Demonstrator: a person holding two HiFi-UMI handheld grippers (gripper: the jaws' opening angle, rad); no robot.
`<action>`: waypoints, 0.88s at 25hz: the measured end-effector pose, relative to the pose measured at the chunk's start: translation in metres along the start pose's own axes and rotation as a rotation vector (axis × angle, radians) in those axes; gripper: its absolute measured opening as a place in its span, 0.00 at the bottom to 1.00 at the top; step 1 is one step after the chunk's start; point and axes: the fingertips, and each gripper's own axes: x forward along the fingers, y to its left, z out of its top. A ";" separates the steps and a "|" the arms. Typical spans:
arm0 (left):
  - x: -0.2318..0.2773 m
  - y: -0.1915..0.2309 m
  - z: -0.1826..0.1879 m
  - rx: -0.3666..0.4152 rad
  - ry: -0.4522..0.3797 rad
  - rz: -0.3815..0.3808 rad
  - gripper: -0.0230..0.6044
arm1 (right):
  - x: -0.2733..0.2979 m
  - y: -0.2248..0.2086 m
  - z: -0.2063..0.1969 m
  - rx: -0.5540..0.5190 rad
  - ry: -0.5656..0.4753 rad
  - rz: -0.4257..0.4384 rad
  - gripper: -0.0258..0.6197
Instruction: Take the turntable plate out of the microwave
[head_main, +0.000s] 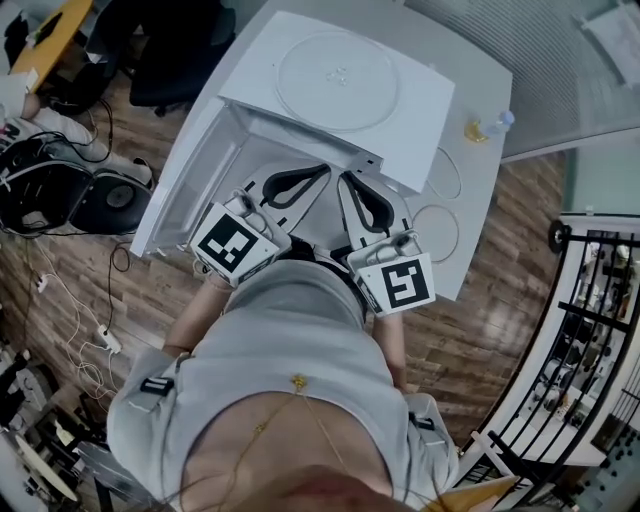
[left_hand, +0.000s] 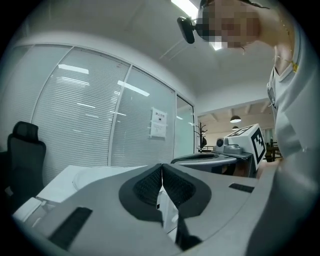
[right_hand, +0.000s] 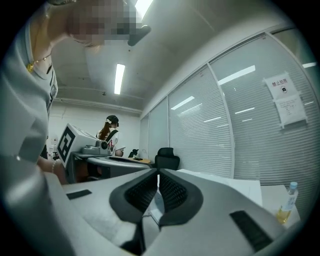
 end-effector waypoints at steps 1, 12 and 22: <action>-0.001 -0.001 0.002 0.005 0.002 -0.003 0.08 | -0.001 0.001 0.003 -0.003 -0.005 0.002 0.08; -0.003 -0.003 -0.001 -0.008 0.026 -0.002 0.08 | -0.003 0.004 0.001 -0.010 0.012 0.016 0.07; 0.003 0.003 -0.005 -0.019 0.030 -0.006 0.08 | 0.002 -0.002 -0.005 -0.010 0.020 0.006 0.07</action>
